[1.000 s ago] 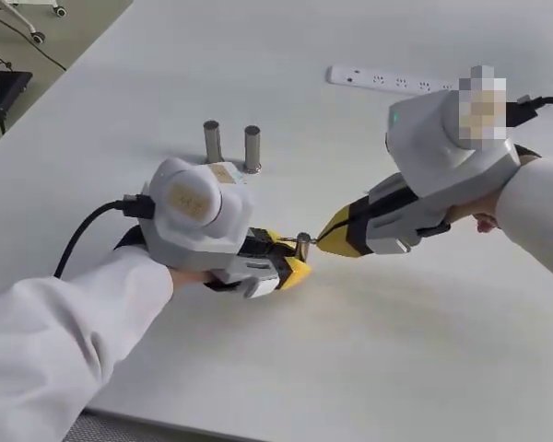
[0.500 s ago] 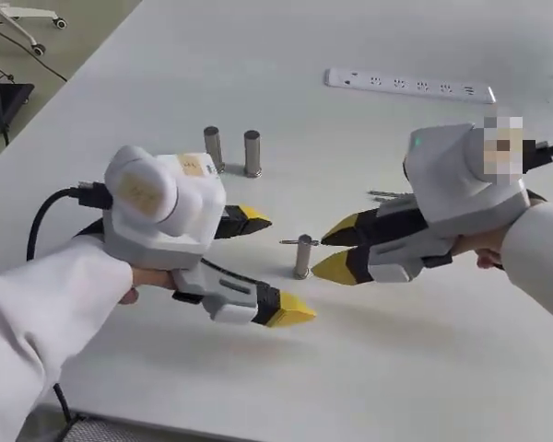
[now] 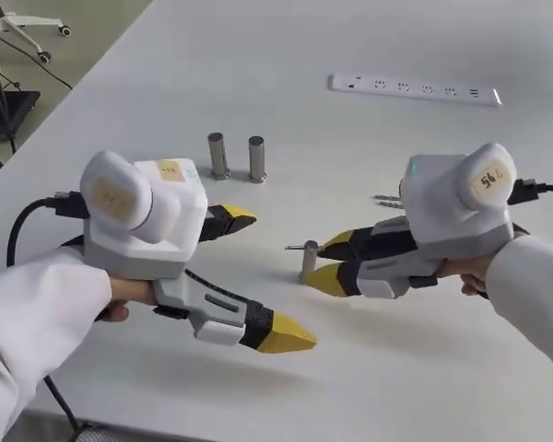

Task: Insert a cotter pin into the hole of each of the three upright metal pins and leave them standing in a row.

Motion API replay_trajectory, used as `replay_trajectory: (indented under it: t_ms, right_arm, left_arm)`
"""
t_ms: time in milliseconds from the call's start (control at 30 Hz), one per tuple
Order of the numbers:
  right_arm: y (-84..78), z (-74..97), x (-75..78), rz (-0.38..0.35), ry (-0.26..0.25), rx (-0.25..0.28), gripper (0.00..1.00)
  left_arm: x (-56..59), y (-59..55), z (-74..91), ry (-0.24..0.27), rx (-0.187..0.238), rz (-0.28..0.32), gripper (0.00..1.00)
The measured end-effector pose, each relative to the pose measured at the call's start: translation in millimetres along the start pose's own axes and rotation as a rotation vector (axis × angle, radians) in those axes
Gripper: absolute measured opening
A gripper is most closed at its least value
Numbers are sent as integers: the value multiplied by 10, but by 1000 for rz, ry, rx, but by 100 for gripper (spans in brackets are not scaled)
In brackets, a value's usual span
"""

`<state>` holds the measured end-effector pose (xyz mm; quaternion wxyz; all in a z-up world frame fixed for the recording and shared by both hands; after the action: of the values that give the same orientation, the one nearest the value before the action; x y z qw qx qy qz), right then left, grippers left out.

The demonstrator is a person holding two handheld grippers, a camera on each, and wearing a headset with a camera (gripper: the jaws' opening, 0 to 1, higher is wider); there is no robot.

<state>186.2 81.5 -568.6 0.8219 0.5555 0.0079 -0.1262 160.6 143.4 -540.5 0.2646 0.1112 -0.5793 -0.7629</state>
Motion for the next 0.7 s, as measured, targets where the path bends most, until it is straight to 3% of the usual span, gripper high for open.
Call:
replay_trajectory:
  t_ms: [233, 367, 533, 700]
  right_arm:
    - [-53, -99, 28, 16, -16, 15, 15]
    - [-50, -133, 38, 41, -12, 14, 6]
    - [-46, -150, 51, 57, 3, 8, 5]
    - [-16, -159, 110, 106, -20, 18, 4]
  left_arm:
    - [-41, -66, 25, 16, -22, 3, 99]
    - [-57, -101, 33, 23, -30, 9, 99]
    - [-79, -116, 45, 32, -32, 19, 96]
    - [-127, -126, 66, 53, -27, 27, 97]
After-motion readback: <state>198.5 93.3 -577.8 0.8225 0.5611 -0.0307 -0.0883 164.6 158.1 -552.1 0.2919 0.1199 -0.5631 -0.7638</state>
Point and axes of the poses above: the centre of the closed fingertips' face, and the gripper's own axes: z roughly backward along the fingers, x roughly to its right, y roughly out of its top, the point moved 3 cm from there along z, roughly backward along the fingers, and after that the axes turned 13 degrees about x, right-handed, at the moved point
